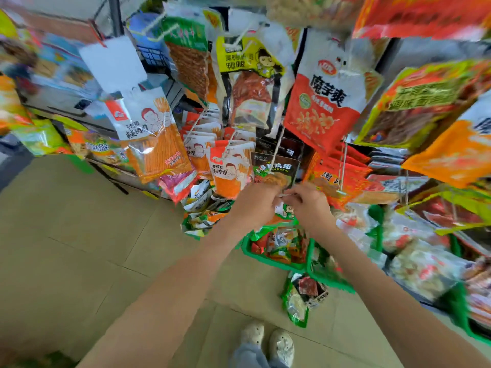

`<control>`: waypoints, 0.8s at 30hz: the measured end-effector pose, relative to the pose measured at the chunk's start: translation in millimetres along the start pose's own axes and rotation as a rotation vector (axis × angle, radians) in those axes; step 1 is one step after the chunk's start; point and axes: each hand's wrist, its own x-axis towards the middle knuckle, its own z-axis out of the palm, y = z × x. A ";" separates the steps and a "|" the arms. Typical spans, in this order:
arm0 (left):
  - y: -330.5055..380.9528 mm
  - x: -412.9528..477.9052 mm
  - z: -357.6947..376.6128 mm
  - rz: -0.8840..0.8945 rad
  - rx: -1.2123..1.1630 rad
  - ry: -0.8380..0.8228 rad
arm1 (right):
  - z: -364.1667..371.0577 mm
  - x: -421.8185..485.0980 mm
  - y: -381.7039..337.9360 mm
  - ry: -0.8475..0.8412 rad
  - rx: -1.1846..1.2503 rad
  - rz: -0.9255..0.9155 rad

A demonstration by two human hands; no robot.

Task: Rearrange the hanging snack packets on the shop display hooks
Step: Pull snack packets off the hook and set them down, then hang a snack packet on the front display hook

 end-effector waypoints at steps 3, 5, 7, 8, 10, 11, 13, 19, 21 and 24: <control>38.4 -5.1 -34.4 0.093 -0.011 0.039 | -51.8 -20.9 -24.2 0.102 -0.041 -0.029; 66.4 -4.0 -54.5 0.193 -0.009 0.058 | -88.6 -34.8 -37.9 0.142 -0.054 -0.032; 96.3 -0.8 -71.0 0.293 -0.009 0.068 | -124.0 -50.6 -45.6 0.189 -0.069 -0.045; 112.9 0.9 -78.9 0.336 -0.016 0.074 | -141.7 -59.8 -48.8 0.223 -0.077 -0.043; 146.8 5.5 -91.6 0.412 -0.036 0.079 | -174.6 -79.3 -52.4 0.319 -0.092 -0.034; 165.3 6.4 -97.6 0.443 -0.041 0.079 | -189.9 -89.2 -52.4 0.375 -0.105 -0.030; 202.7 6.1 -107.8 0.505 -0.046 0.084 | -219.8 -110.6 -51.4 0.473 -0.133 0.002; 311.9 8.5 -107.9 0.689 -0.083 0.072 | -301.9 -176.5 -28.2 0.668 -0.149 0.081; 349.6 7.6 -100.4 0.744 -0.084 0.066 | -327.9 -199.9 -13.5 0.708 -0.144 0.107; 412.8 0.6 -88.1 0.843 -0.088 0.089 | -369.6 -241.8 5.4 0.783 -0.150 0.117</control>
